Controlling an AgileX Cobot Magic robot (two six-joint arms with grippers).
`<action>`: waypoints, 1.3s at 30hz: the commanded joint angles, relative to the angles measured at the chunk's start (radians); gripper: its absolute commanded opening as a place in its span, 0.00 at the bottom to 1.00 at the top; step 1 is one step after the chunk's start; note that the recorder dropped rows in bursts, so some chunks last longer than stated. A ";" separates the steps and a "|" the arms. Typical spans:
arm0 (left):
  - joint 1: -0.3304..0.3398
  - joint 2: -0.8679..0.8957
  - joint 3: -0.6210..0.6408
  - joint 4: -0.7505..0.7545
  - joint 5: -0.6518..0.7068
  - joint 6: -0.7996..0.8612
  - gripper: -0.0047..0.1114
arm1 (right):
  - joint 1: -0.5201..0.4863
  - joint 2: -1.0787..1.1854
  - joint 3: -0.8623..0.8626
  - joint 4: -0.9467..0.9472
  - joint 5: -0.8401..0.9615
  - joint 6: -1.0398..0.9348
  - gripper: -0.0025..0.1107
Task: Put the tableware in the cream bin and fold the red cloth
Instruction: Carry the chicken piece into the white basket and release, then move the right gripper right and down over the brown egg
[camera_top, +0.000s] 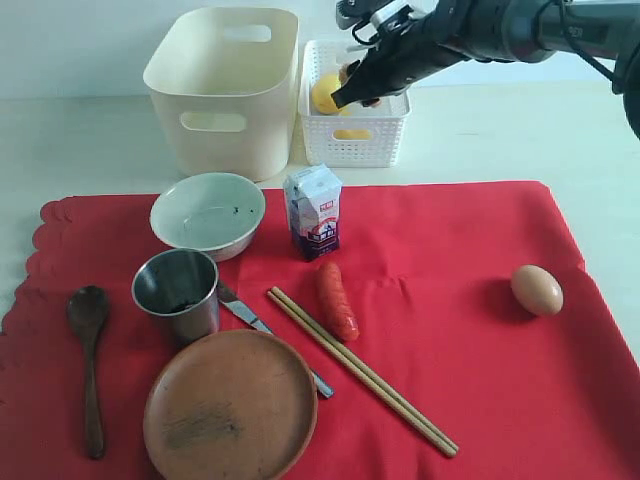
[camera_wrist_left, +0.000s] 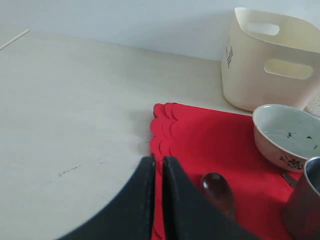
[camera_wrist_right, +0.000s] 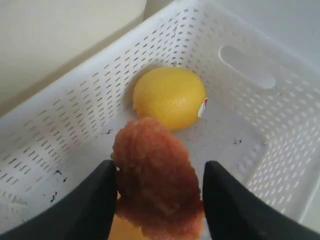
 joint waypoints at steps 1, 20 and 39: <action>0.001 -0.007 0.004 0.004 -0.005 -0.002 0.11 | -0.005 -0.004 -0.011 -0.003 0.015 -0.001 0.50; 0.001 -0.007 0.004 0.004 -0.005 -0.002 0.11 | -0.005 -0.192 -0.011 -0.184 0.276 0.240 0.64; 0.001 -0.007 0.004 0.004 -0.005 -0.002 0.11 | -0.005 -0.367 0.109 -0.496 0.628 0.525 0.14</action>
